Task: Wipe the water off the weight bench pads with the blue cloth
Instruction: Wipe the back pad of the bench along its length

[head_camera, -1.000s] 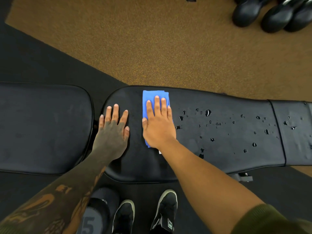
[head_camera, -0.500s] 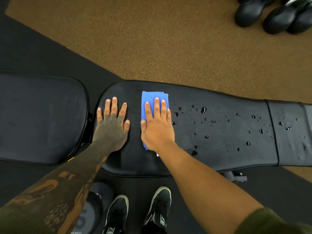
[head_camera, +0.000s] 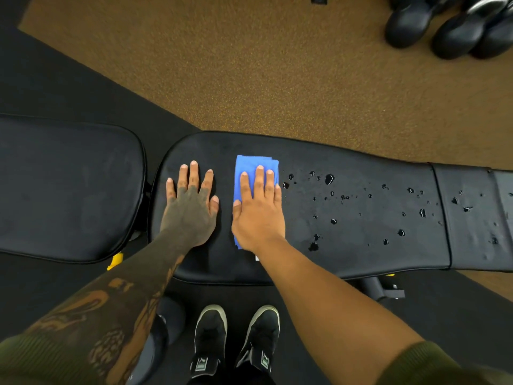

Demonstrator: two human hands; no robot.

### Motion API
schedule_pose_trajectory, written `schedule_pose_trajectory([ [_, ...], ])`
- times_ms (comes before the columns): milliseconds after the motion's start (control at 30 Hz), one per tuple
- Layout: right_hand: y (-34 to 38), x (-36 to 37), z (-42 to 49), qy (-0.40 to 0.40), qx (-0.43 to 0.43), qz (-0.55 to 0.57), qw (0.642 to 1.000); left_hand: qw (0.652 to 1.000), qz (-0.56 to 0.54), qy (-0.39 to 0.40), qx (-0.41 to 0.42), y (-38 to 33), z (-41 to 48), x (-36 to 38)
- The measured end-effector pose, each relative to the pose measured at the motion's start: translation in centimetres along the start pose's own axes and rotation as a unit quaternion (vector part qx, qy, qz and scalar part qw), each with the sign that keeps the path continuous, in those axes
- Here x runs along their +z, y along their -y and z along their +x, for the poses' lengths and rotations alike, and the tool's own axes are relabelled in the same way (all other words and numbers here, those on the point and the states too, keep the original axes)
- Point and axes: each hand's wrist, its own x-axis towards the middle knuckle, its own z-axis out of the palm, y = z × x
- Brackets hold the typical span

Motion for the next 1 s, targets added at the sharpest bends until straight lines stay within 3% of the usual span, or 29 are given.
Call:
schedule_pose_trajectory([
  [133,-0.4,0.5,-3.5,0.010,-0.030,0.016,0.999,1.000,0.000,-0.005,0.002,-0.1,0.4,-0.1],
  [433,-1.7,0.2,-0.9,-0.015,0.054,0.000,0.998,1.000,0.002,-0.004,0.022,-0.3,0.8,0.1],
  [700,-0.9,1.8,-5.8,-0.012,-0.027,-0.007,1.000,1.000,-0.005,-0.009,0.023,-0.3,1.0,0.3],
  [1000,-1.2,1.0,-3.5,-0.013,0.039,-0.005,0.999,1.000,0.009,-0.001,0.018,-0.8,0.8,0.8],
])
